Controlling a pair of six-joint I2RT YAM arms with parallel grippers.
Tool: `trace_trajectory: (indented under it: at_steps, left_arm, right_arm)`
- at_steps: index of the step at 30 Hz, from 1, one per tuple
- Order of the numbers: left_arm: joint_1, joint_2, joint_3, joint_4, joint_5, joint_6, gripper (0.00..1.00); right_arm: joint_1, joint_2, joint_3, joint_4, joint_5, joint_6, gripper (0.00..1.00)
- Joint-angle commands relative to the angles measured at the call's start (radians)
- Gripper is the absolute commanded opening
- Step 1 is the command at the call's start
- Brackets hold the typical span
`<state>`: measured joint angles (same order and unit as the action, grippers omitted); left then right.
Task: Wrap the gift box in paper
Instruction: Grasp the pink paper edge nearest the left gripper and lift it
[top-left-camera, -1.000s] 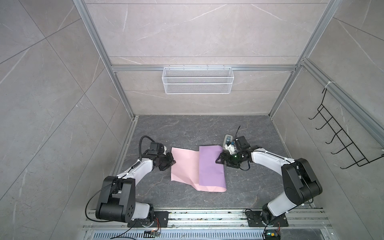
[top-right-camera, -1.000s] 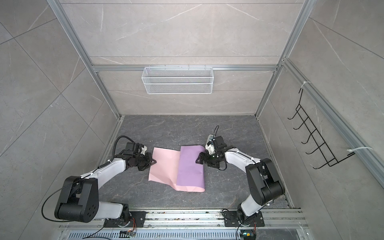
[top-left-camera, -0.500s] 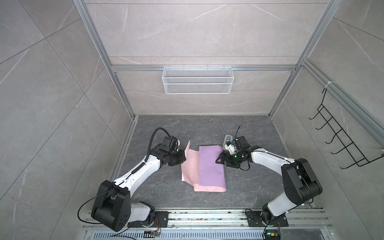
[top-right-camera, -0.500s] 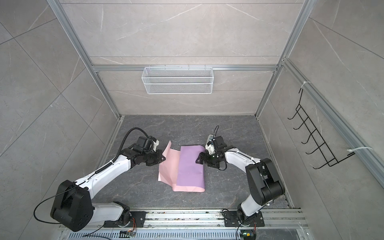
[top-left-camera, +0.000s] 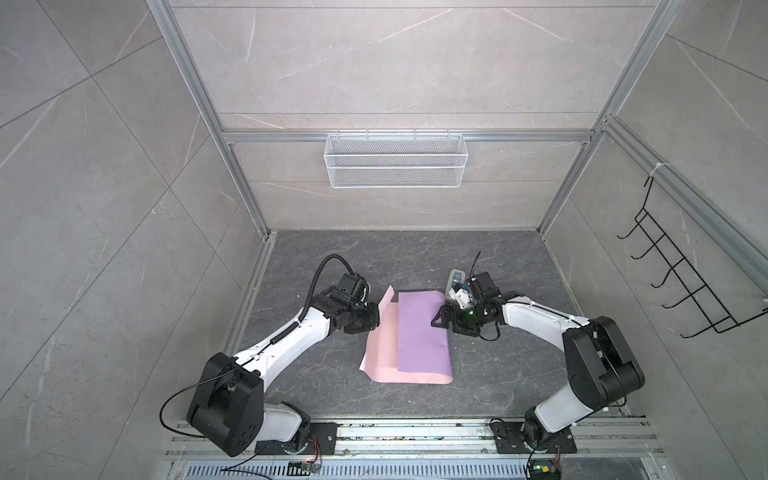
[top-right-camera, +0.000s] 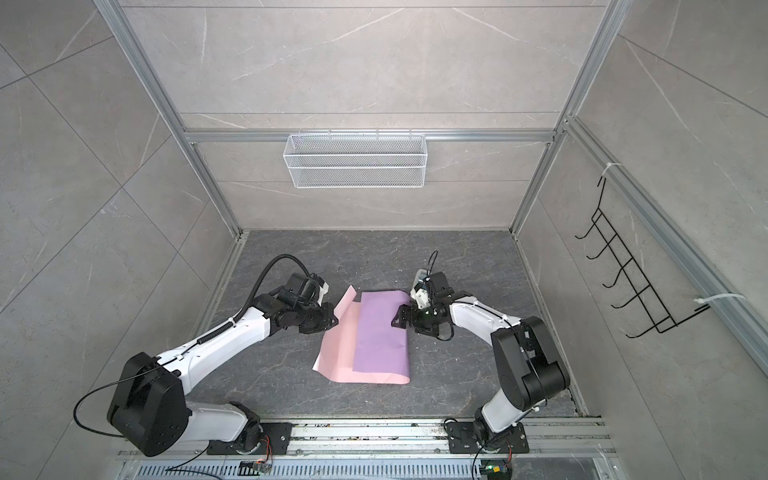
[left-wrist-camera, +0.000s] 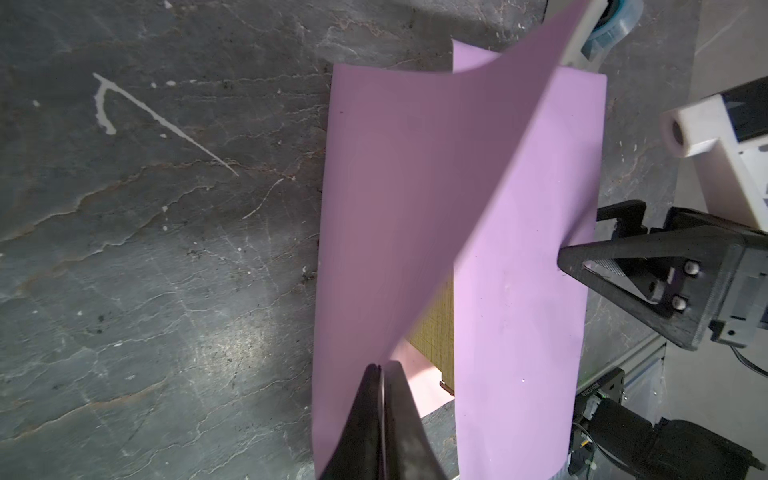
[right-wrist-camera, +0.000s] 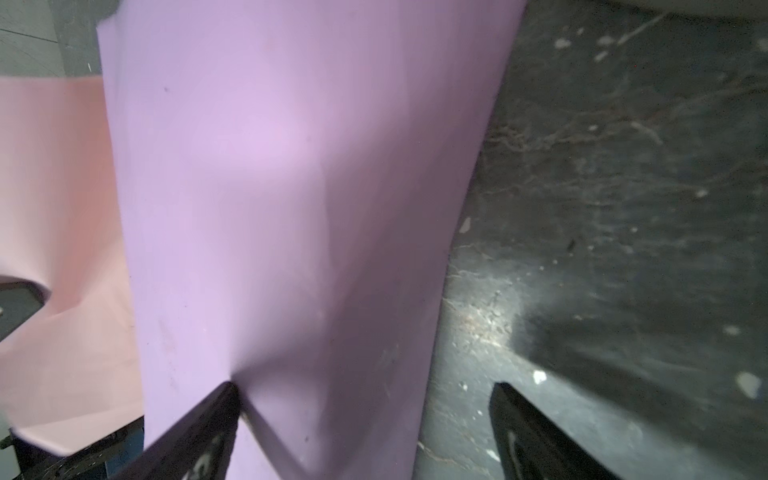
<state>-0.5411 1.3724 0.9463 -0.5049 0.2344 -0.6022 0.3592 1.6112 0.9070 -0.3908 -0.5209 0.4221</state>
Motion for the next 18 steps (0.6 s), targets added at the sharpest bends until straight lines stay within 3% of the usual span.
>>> trace_trajectory:
  at_steps: [1, 7, 12, 18]
  left_arm:
    - [-0.003, 0.005, 0.026, -0.044, -0.045, 0.0, 0.11]
    - [-0.002, 0.005, 0.018, -0.056, -0.069, 0.004, 0.13]
    - [-0.002, -0.002, 0.014, -0.043, -0.052, 0.004, 0.05]
    - [-0.009, -0.01, 0.019, -0.025, -0.018, -0.018, 0.04]
  right_arm:
    - [0.007, 0.052, -0.027, -0.062, 0.09, -0.016, 0.95]
    - [0.007, 0.049, -0.026, -0.062, 0.09, -0.015, 0.94]
    - [0.009, 0.048, -0.026, -0.064, 0.092, -0.014, 0.95]
    - [0.009, 0.047, -0.029, -0.063, 0.093, -0.015, 0.95]
